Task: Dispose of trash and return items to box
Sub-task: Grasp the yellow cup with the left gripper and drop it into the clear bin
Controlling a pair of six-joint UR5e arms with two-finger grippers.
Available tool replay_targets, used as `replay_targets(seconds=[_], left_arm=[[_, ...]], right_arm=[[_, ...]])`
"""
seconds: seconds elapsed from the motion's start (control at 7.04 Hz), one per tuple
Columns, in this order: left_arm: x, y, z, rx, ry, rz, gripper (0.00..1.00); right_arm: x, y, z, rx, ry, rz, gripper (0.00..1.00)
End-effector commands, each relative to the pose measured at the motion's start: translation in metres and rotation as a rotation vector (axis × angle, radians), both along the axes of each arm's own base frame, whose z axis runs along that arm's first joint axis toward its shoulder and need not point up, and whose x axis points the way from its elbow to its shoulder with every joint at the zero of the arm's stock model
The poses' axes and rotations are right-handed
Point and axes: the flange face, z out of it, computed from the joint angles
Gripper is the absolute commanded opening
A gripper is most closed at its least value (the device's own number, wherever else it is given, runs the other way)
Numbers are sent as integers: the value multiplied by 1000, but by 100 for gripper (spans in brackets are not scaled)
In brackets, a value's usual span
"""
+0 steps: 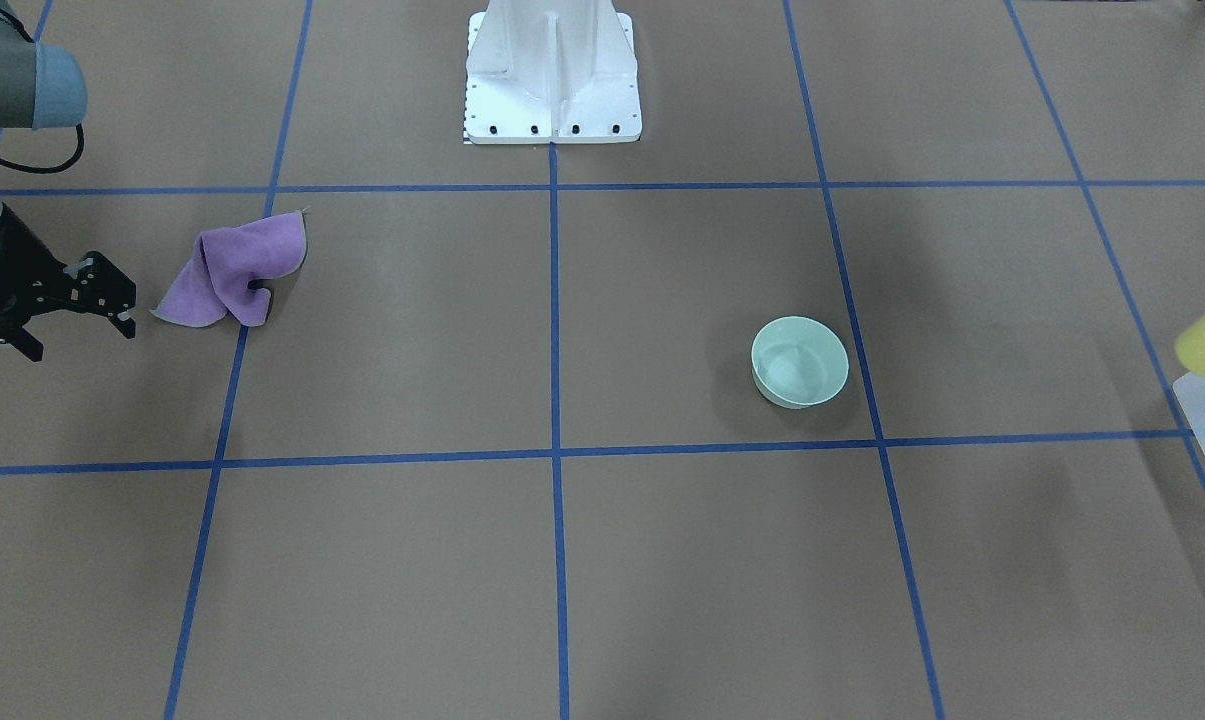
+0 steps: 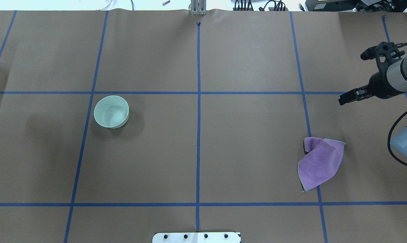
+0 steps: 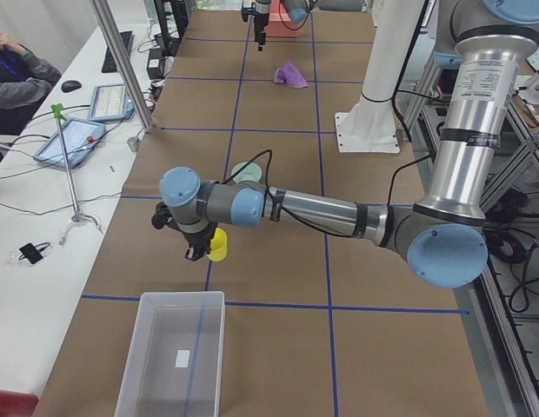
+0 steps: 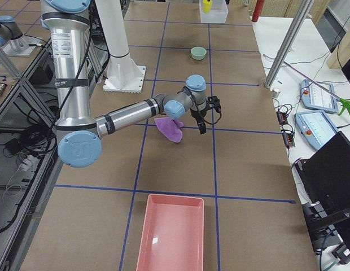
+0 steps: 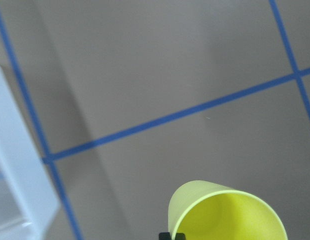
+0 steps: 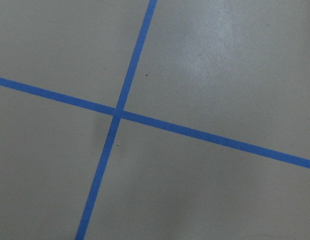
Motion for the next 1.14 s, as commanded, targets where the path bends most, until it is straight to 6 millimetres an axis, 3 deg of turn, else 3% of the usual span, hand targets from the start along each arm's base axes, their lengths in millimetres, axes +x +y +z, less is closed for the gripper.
replay_targets(seconds=[0.0, 0.14, 0.43, 0.57, 0.85, 0.99], left_arm=[[-64, -43, 51, 69, -65, 85, 0], [-79, -44, 83, 89, -108, 119, 0], [-81, -29, 178, 131, -120, 117, 0], [-79, -21, 212, 127, -120, 119, 0], [-74, -3, 247, 106, -118, 125, 0], [-75, -1, 254, 93, -142, 126, 0]], right_arm=[[-3, -1, -2, 3, -1, -3, 100], [-3, -1, 0, 0, 0, -3, 100], [-3, -2, 0, 0, 0, -3, 100], [-3, -2, 0, 0, 0, -3, 100], [-4, -2, -1, 4, 0, -2, 100], [-3, -2, 0, 1, 1, -2, 100]])
